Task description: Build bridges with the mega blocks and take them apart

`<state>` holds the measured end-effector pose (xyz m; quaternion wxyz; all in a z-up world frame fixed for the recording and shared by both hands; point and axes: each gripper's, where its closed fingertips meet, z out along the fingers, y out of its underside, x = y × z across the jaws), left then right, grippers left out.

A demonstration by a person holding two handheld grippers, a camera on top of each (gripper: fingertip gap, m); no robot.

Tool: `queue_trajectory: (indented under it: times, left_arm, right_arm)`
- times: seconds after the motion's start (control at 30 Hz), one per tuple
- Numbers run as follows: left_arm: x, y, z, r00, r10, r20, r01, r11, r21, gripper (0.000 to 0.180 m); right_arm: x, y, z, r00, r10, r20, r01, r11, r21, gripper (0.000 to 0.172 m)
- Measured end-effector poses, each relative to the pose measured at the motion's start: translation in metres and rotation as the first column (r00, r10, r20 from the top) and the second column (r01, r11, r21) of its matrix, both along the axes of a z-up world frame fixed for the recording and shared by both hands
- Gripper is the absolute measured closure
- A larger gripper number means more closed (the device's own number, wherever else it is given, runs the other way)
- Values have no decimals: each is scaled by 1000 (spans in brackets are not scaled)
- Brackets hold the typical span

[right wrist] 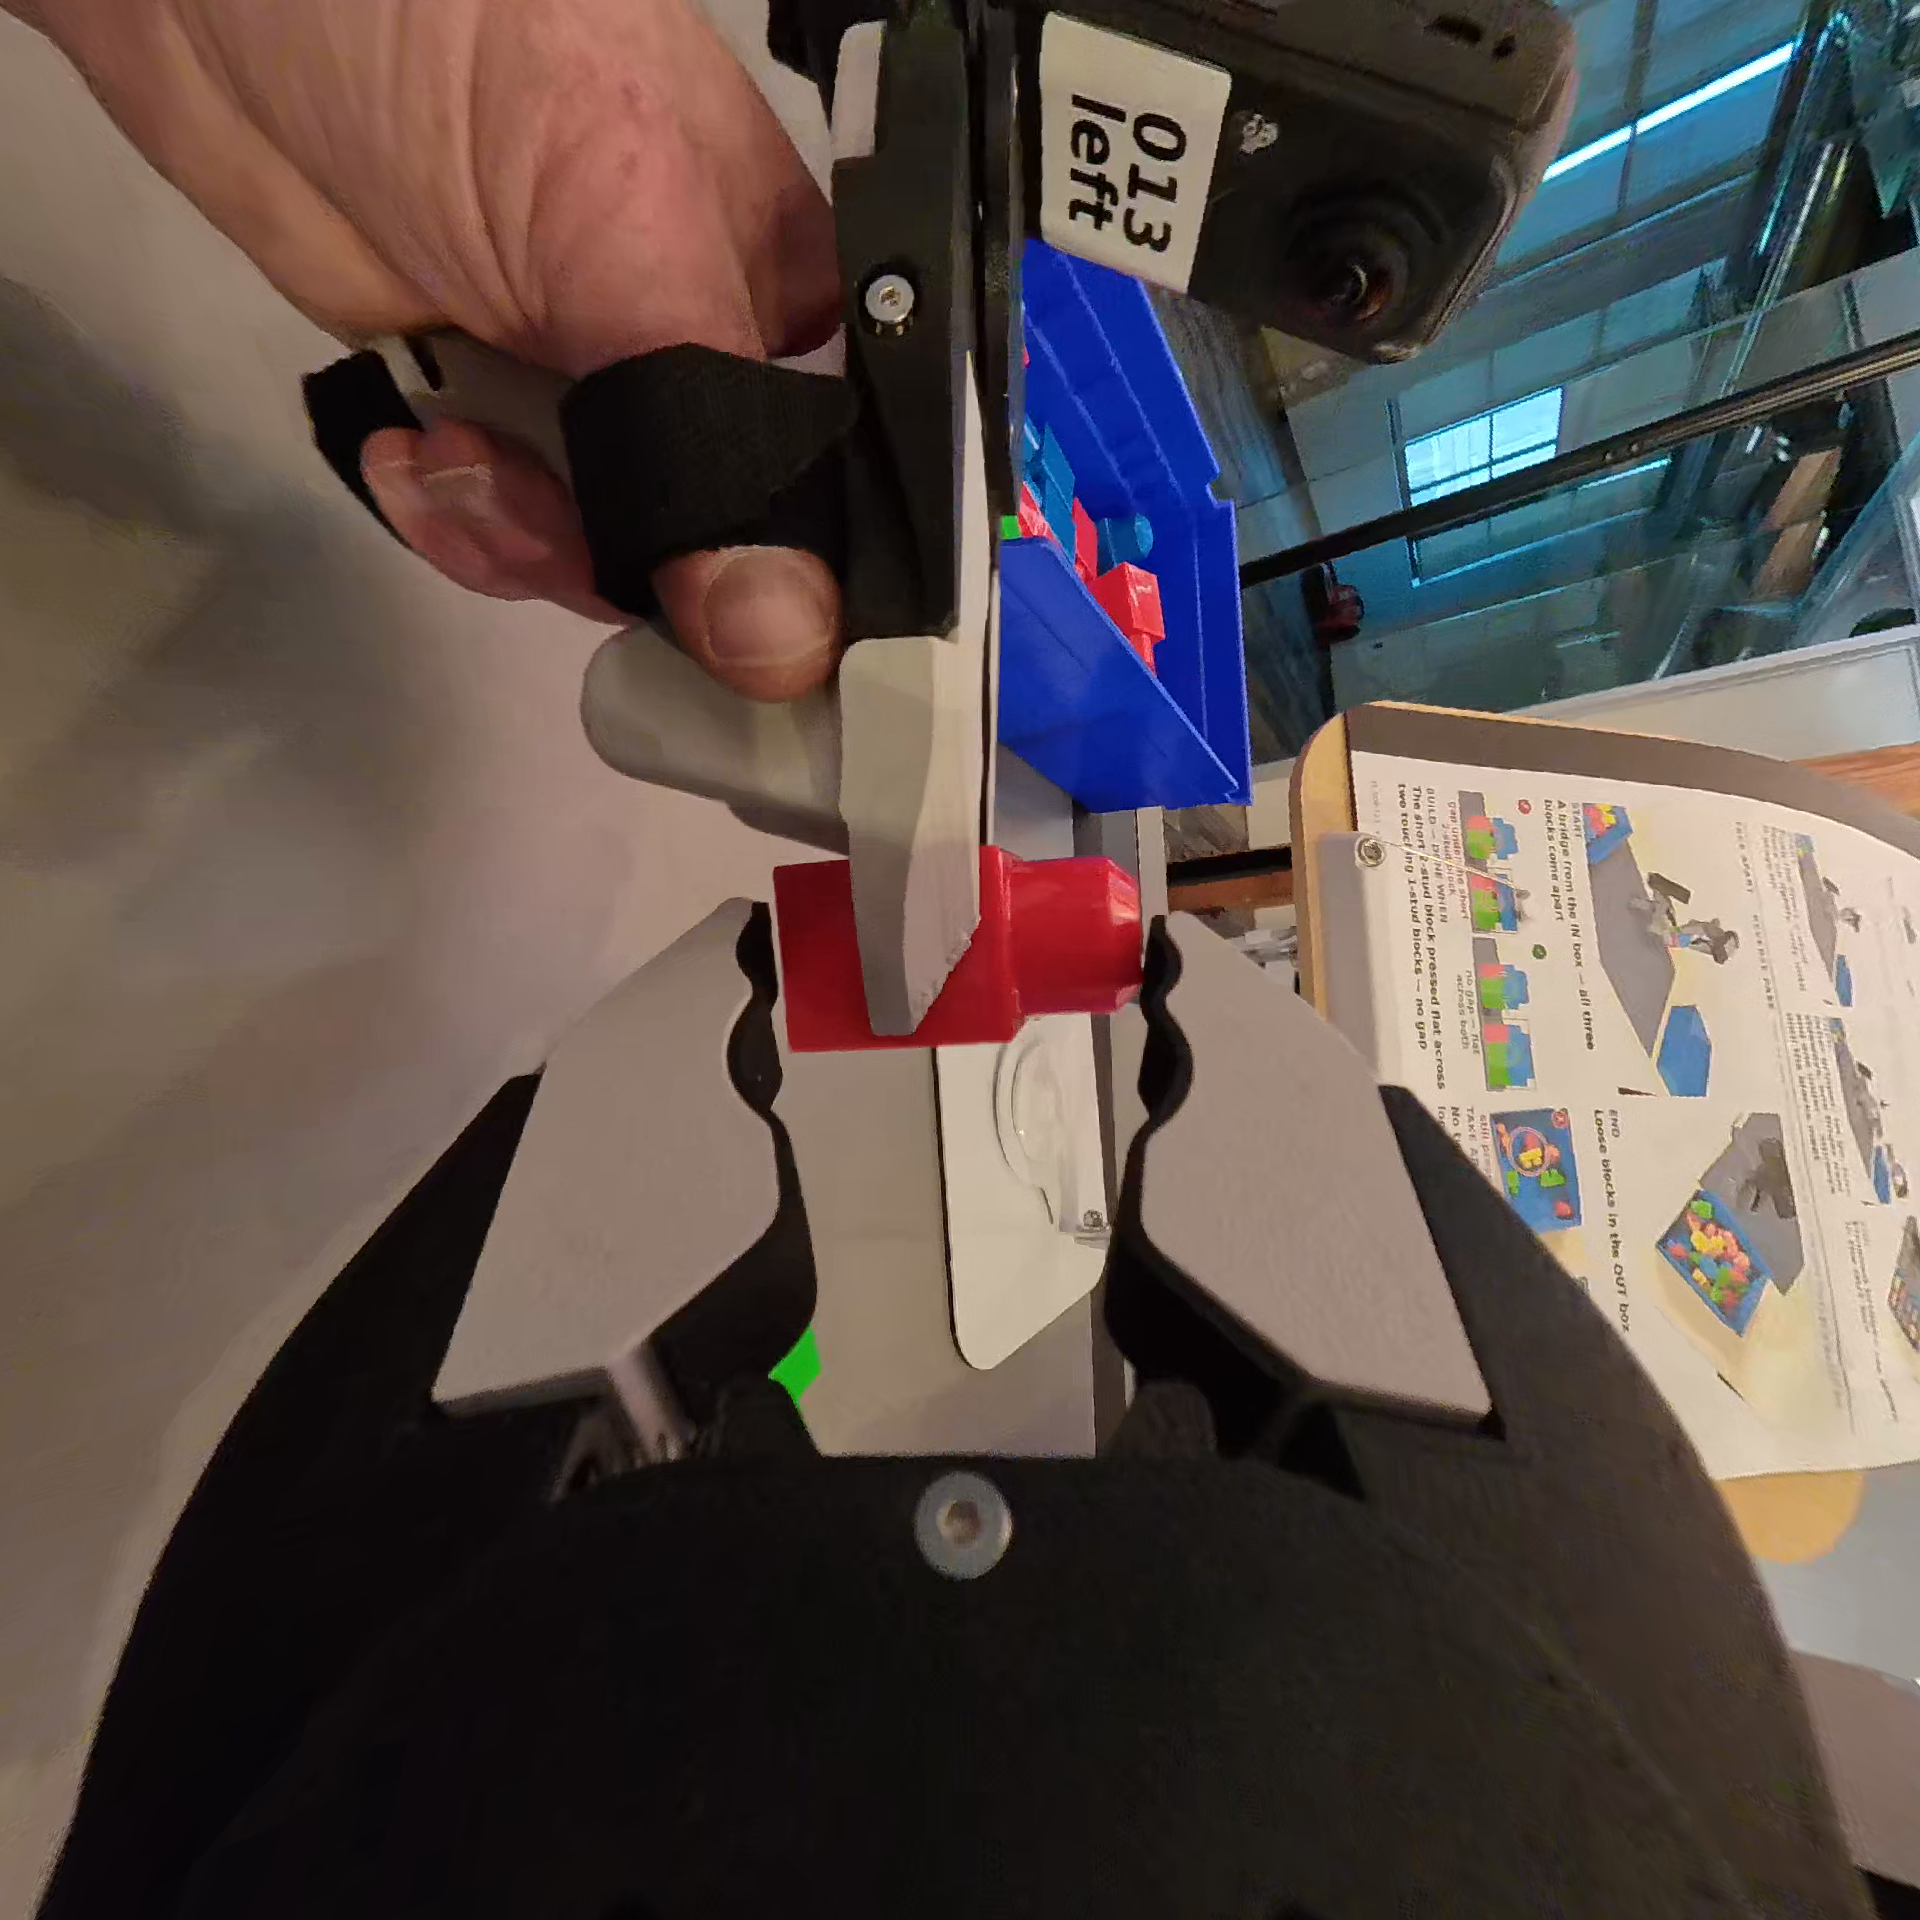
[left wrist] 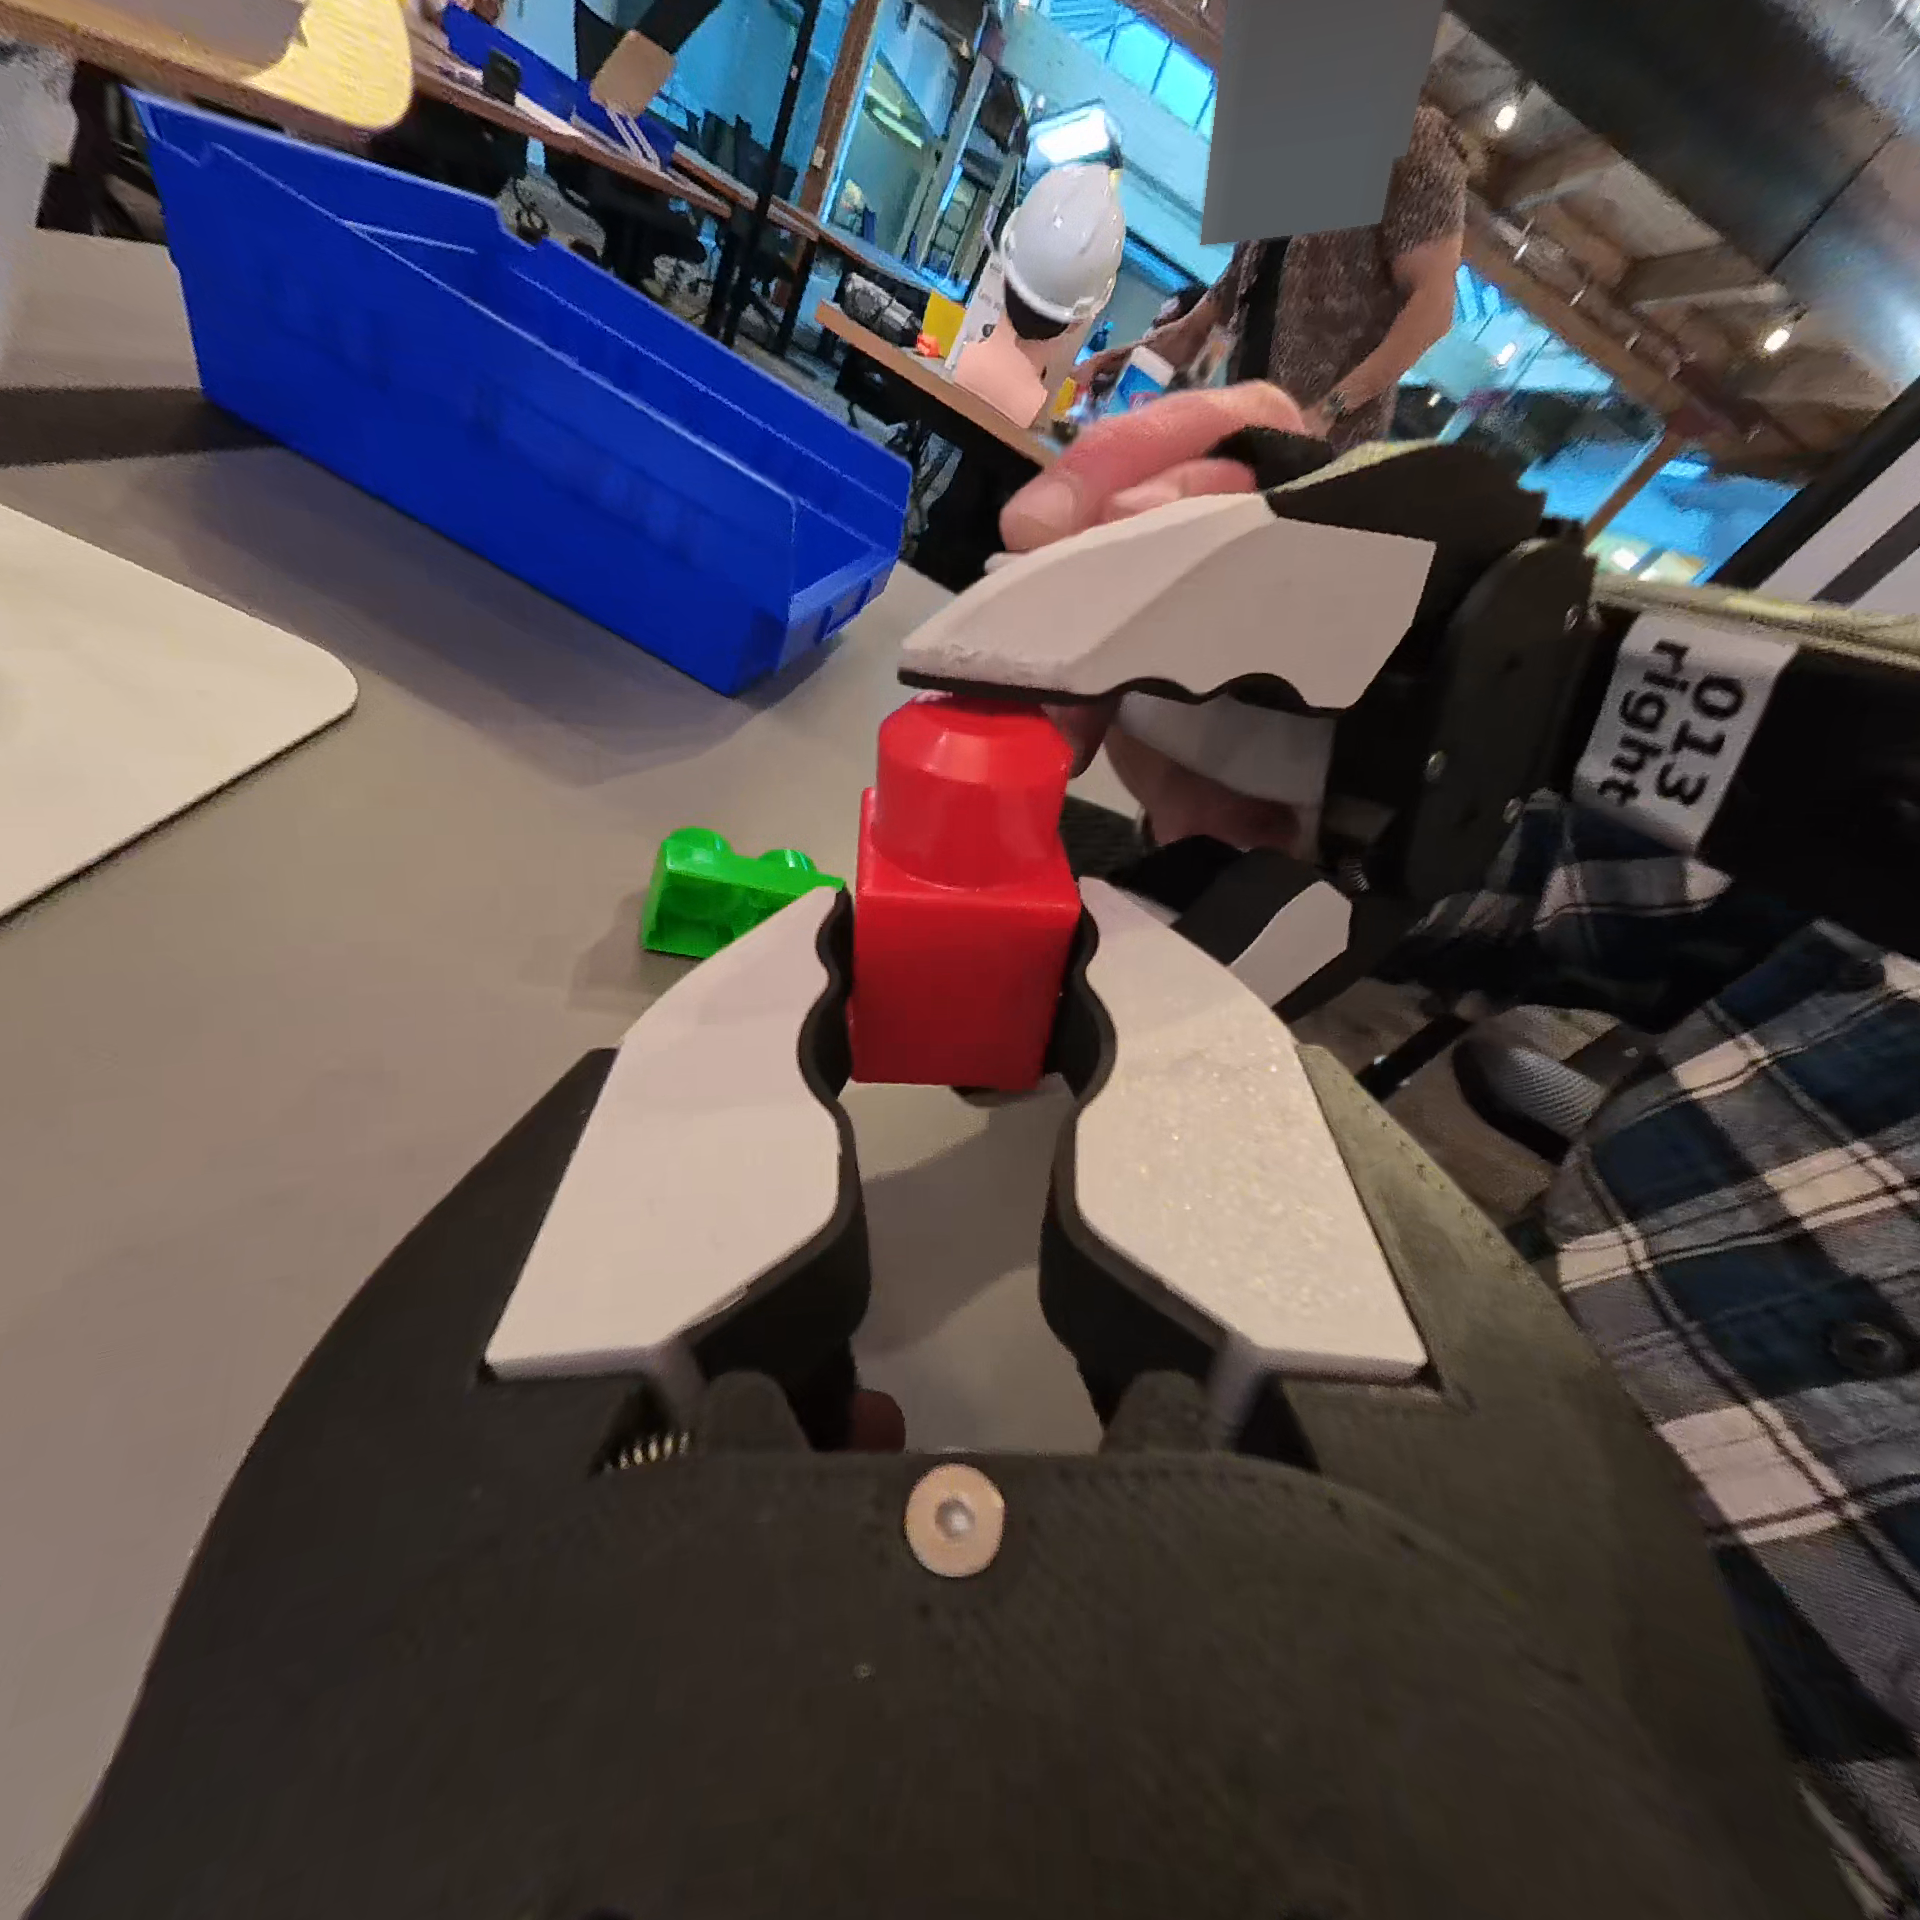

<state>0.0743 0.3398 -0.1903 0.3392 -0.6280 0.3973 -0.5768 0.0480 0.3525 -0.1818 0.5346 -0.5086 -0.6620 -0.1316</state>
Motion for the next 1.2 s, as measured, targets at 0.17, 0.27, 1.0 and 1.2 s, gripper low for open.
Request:
queue_trajectory:
  times: [0.17,0.27,1.0,1.2]
  left_arm:
    - [-10,5,10,998,56,-12,-54,985,165,144]
    - [-13,4,12,995,96,-39,-77,938,339,144]
    - [-17,10,-40,891,278,-360,-42,839,543,98]
    - [-33,2,-69,871,225,-437,-37,916,398,91]
  right_arm:
    - [21,-11,7,994,-4,-109,-23,968,-252,95]
    - [29,-18,17,959,-59,-277,-88,868,-489,105]
    - [45,-41,-44,997,-4,73,63,537,-841,137]
    - [45,-58,-85,905,335,264,53,525,-849,138]
